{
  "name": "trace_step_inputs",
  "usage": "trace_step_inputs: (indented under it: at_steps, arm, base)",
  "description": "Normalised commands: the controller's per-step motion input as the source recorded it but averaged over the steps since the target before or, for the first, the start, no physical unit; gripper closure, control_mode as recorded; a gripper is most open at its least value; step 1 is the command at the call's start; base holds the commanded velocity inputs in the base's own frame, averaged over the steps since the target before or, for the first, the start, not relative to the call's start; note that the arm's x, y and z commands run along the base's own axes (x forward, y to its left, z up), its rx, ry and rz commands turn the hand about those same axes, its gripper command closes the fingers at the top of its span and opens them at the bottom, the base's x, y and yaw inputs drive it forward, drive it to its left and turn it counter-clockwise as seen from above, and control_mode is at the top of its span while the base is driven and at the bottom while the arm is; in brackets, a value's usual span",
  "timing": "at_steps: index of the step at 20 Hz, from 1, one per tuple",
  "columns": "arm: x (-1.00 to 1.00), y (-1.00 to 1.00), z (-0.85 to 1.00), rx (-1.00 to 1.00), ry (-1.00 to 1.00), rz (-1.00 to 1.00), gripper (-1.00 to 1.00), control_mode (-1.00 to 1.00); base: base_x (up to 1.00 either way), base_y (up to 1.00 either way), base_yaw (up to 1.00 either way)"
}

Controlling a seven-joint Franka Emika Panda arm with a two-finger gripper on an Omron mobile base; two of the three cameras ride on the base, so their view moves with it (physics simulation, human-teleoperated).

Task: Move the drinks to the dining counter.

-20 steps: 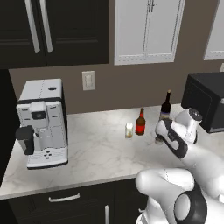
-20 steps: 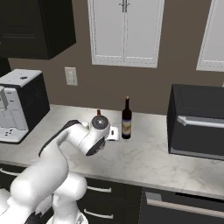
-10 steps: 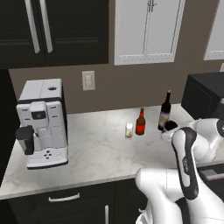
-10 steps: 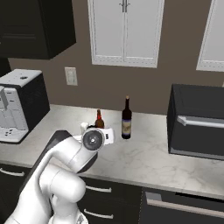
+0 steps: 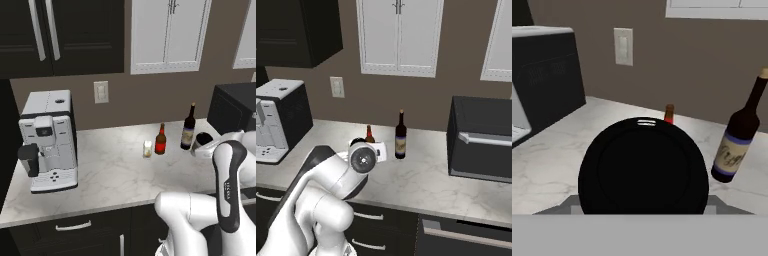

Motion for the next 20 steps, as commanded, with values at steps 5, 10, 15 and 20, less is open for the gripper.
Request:
trace_step_inputs:
  at_steps: [5, 10, 15, 20]
  arm:
    - [0.00, 0.01, 0.00, 0.00, 0.00, 0.00, 1.00, 1.00]
    - [0.00, 0.00, 0.00, 0.00, 0.00, 0.00, 1.00, 1.00]
    - [0.00, 0.00, 0.00, 0.00, 0.00, 0.00, 1.00, 1.00]
    - [0.00, 0.00, 0.00, 0.00, 0.00, 0.00, 1.00, 1.00]
  base:
    - [0.00, 0.00, 0.00]
    - [-0.58, 0.00, 0.01]
    - [-0.86, 0.00, 0.05]
    - [-0.80, 0.00, 0.10]
